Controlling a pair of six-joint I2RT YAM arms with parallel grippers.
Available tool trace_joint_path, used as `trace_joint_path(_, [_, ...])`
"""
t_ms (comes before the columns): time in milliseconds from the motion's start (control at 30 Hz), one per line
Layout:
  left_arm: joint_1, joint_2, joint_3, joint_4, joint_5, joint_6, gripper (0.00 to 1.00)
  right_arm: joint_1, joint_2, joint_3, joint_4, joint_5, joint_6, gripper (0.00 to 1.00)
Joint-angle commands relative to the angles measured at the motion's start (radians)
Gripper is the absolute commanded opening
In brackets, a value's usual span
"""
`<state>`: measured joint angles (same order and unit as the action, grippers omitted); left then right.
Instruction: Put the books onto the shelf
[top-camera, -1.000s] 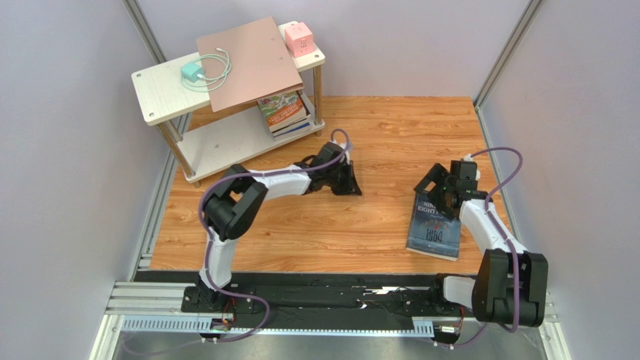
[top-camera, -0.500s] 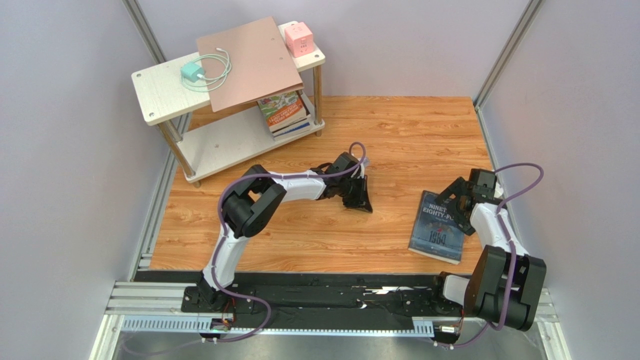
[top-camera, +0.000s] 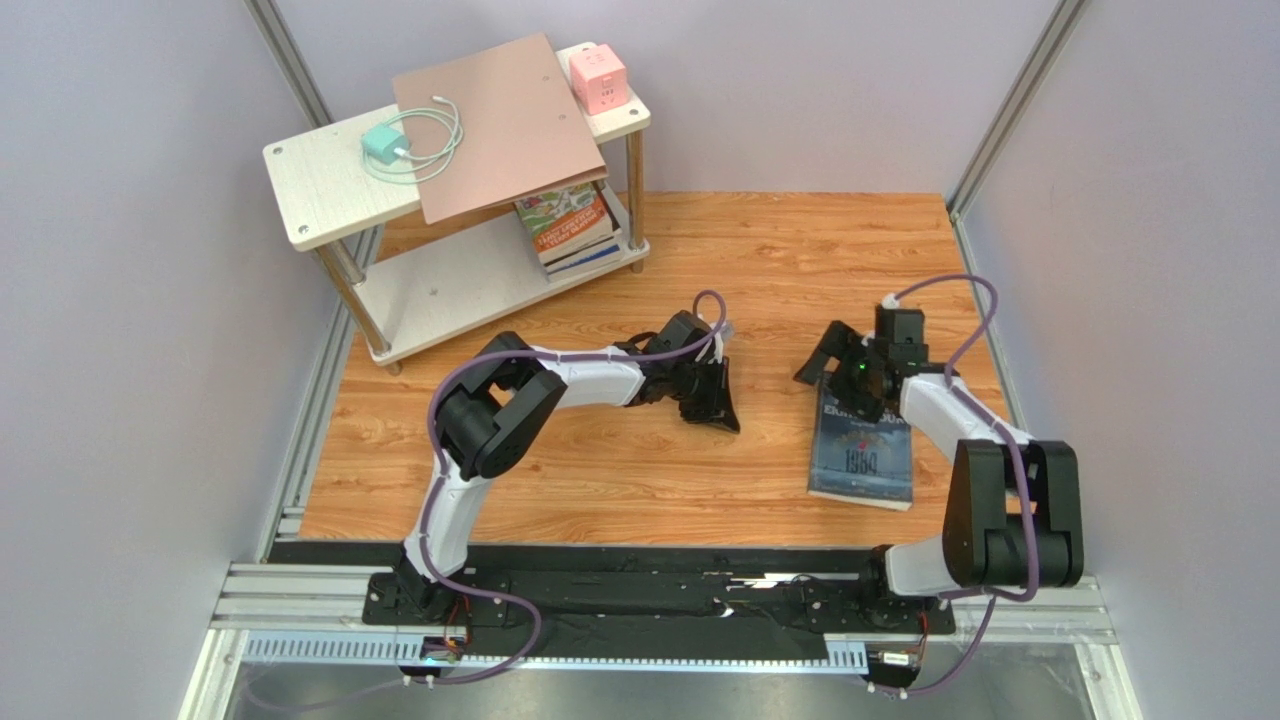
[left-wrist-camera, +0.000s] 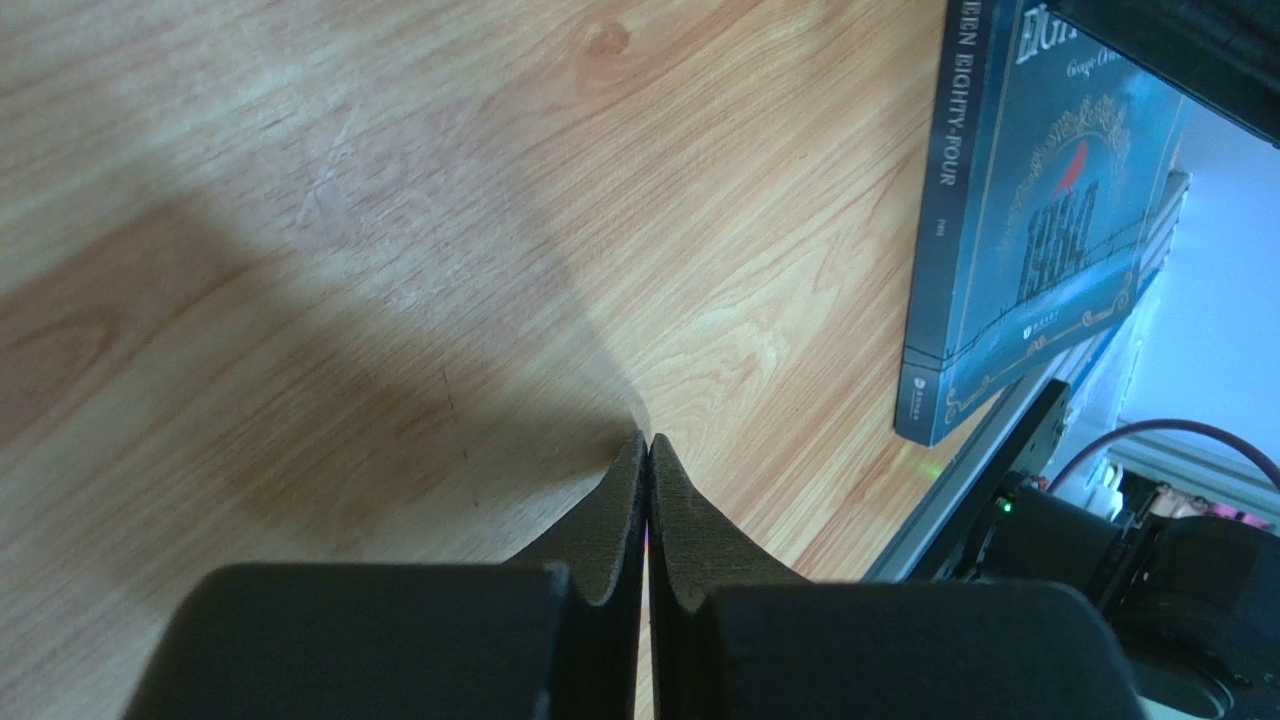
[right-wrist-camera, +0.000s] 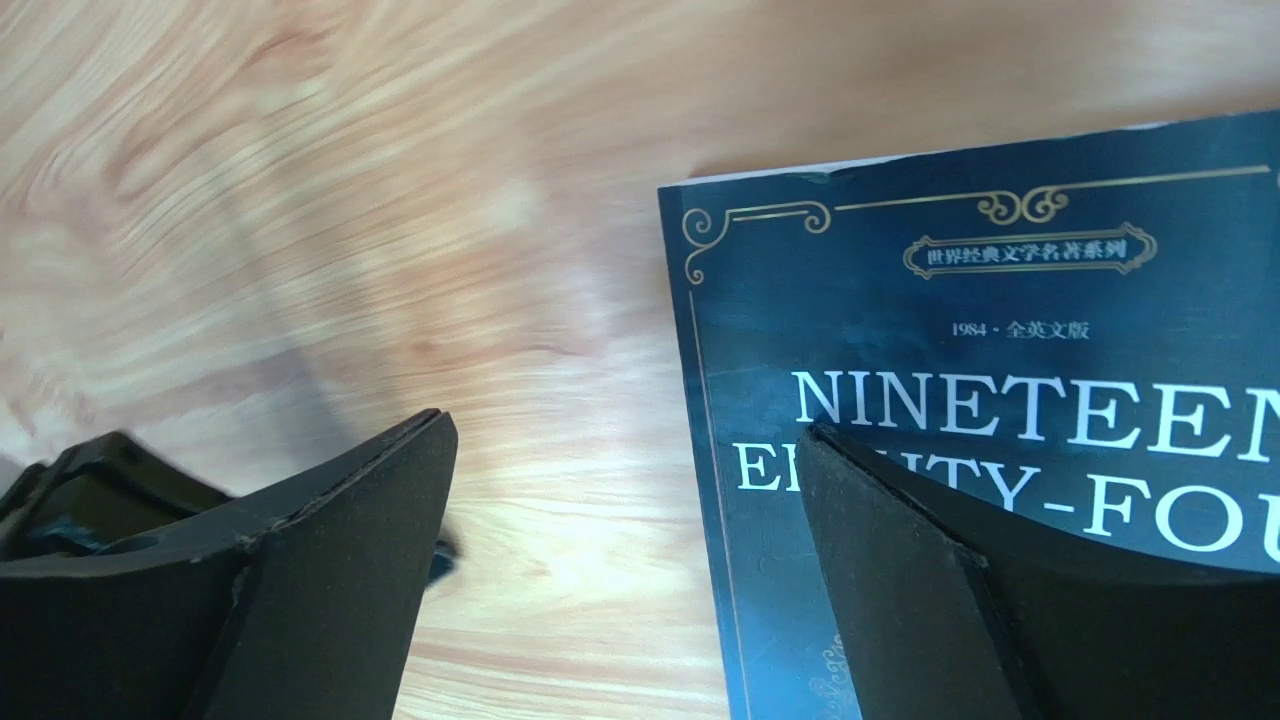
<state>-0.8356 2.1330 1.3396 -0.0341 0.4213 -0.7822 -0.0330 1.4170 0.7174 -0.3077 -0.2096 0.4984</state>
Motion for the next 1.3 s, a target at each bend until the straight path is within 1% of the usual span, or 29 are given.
trace_joint_path(0, [0.004, -0.025, -0.039, -0.059, -0.038, 0.027, 0.0, 0.111, 0.064, -0.045, -0.071, -0.047, 0.04, 0.94])
trace_joint_path(67, [0.004, -0.025, -0.04, -0.062, -0.038, 0.04, 0.0, 0.111, -0.002, -0.039, -0.117, 0.054, 0.045, 0.94])
trace_joint_path(100, [0.004, -0.03, -0.04, -0.067, -0.036, 0.044, 0.0, 0.11, -0.076, -0.017, -0.145, 0.1, 0.043, 0.95])
trace_joint_path(133, [0.004, -0.031, -0.04, -0.082, -0.041, 0.049, 0.0, 0.111, -0.111, -0.001, -0.215, 0.207, 0.042, 0.95])
trace_joint_path(233, [0.004, -0.033, -0.028, -0.105, -0.062, 0.066, 0.0, 0.102, -0.225, 0.042, -0.31, 0.407, 0.048, 0.95])
trace_joint_path(267, [0.004, -0.033, -0.025, -0.102, -0.059, 0.066, 0.0, 0.096, -0.252, 0.045, -0.326, 0.433, 0.049, 0.95])
trace_joint_path(333, [0.004, -0.03, -0.022, -0.092, -0.044, 0.058, 0.0, 0.058, -0.259, 0.045, -0.35, 0.466, 0.043, 0.95])
trace_joint_path(400, [0.004, -0.028, -0.019, -0.076, -0.03, 0.052, 0.0, -0.002, -0.236, 0.04, -0.361, 0.47, 0.026, 0.95])
trace_joint_path(533, [0.003, -0.016, -0.013, -0.055, -0.01, 0.035, 0.0, -0.048, -0.162, 0.027, -0.354, 0.48, 0.006, 0.95])
trace_joint_path(700, [-0.002, -0.008, -0.007, -0.046, 0.01, 0.028, 0.0, -0.056, -0.086, 0.016, -0.308, 0.438, 0.011, 0.94])
trace_joint_path(767, [-0.005, -0.007, -0.005, -0.038, 0.013, 0.024, 0.0, -0.064, -0.063, 0.007, -0.286, 0.383, -0.007, 0.95])
trace_joint_path(800, [-0.005, -0.007, -0.003, -0.039, 0.013, 0.024, 0.0, -0.067, -0.056, 0.002, -0.243, 0.296, -0.02, 0.94])
trace_joint_path(867, [-0.007, -0.001, 0.003, -0.041, 0.019, 0.021, 0.0, -0.067, -0.049, -0.009, -0.202, 0.175, -0.057, 0.94])
trace_joint_path(900, [-0.008, -0.001, 0.003, -0.04, 0.023, 0.02, 0.0, -0.067, -0.049, -0.021, -0.165, 0.083, -0.055, 0.94])
trace_joint_path(967, [-0.008, -0.002, -0.003, -0.038, 0.024, 0.014, 0.0, -0.065, -0.055, -0.042, -0.114, -0.017, -0.051, 0.93])
trace_joint_path(1000, [-0.008, -0.008, -0.008, -0.038, 0.014, 0.012, 0.0, -0.064, -0.056, -0.059, -0.072, -0.115, -0.047, 0.93])
trace_joint_path(1067, [-0.008, -0.015, -0.023, -0.038, 0.007, 0.008, 0.0, -0.048, -0.056, -0.067, -0.047, -0.171, -0.035, 0.92])
trace_joint_path(1100, [-0.008, -0.019, -0.023, -0.041, 0.004, 0.008, 0.0, -0.041, -0.056, -0.07, -0.018, -0.227, -0.035, 0.91])
trace_joint_path(1167, [-0.008, -0.018, -0.022, -0.049, 0.001, 0.009, 0.0, -0.022, -0.064, -0.076, -0.004, -0.249, -0.023, 0.91])
trace_joint_path(1200, [-0.008, -0.018, -0.02, -0.053, -0.001, 0.011, 0.0, -0.019, -0.072, -0.084, 0.034, -0.293, -0.018, 0.89])
trace_joint_path(1267, [-0.01, -0.015, -0.017, -0.058, -0.001, 0.011, 0.0, -0.018, -0.104, -0.11, 0.07, -0.315, 0.005, 0.88])
